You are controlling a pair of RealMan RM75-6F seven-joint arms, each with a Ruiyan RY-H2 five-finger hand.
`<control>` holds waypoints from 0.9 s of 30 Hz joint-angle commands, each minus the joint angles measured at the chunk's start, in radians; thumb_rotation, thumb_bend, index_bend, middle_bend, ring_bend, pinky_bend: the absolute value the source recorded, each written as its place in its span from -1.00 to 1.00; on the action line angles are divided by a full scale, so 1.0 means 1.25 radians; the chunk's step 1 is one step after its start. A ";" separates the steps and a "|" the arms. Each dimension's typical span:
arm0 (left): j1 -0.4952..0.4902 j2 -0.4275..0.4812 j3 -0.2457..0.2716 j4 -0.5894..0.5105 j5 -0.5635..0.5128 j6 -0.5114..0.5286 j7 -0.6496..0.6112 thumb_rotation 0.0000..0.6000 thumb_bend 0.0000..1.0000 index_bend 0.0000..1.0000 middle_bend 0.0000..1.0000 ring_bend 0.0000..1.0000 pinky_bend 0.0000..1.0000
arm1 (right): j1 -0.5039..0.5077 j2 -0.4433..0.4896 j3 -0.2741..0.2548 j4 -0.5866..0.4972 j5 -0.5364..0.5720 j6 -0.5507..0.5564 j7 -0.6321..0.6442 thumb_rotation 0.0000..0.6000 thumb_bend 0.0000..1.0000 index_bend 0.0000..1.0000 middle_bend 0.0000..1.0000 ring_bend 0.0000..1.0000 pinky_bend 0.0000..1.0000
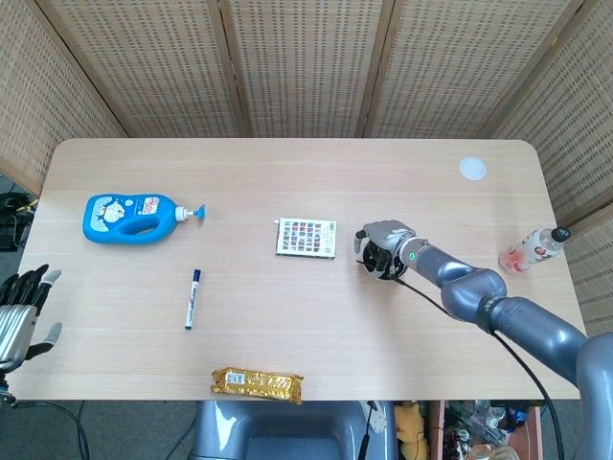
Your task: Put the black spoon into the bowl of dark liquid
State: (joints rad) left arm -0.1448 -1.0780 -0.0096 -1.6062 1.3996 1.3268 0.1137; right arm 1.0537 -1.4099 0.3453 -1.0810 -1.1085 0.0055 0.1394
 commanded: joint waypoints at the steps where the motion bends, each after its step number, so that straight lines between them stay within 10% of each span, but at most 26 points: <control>1: 0.000 0.000 -0.001 0.000 0.002 0.003 -0.001 1.00 -0.17 -1.00 -1.00 -1.00 -1.00 | -0.040 0.064 0.039 -0.099 0.001 0.063 0.022 1.00 -1.00 -0.22 0.58 0.48 0.42; 12: 0.011 -0.005 -0.008 0.004 0.001 0.029 0.000 1.00 -0.17 -1.00 -1.00 -1.00 -1.00 | -0.187 0.166 0.072 -0.312 -0.057 0.296 0.083 1.00 -0.99 -0.21 0.15 0.25 0.42; 20: 0.031 -0.013 -0.017 0.010 0.001 0.072 -0.007 1.00 -0.17 -1.00 -1.00 -1.00 -1.00 | -0.308 0.204 0.019 -0.422 -0.094 0.557 0.013 1.00 -0.70 -0.16 -0.01 0.05 0.38; 27: 0.050 -0.026 -0.016 0.014 0.018 0.112 -0.020 1.00 -0.17 -1.00 -1.00 -1.00 -1.00 | -0.418 0.223 -0.050 -0.507 -0.096 0.798 -0.180 1.00 -0.58 -0.16 -0.23 -0.27 -0.03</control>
State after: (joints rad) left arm -0.0858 -1.1079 -0.0312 -1.5897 1.4182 1.4630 0.0915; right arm 0.6142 -1.1498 0.3377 -1.6507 -1.2183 0.8653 0.0475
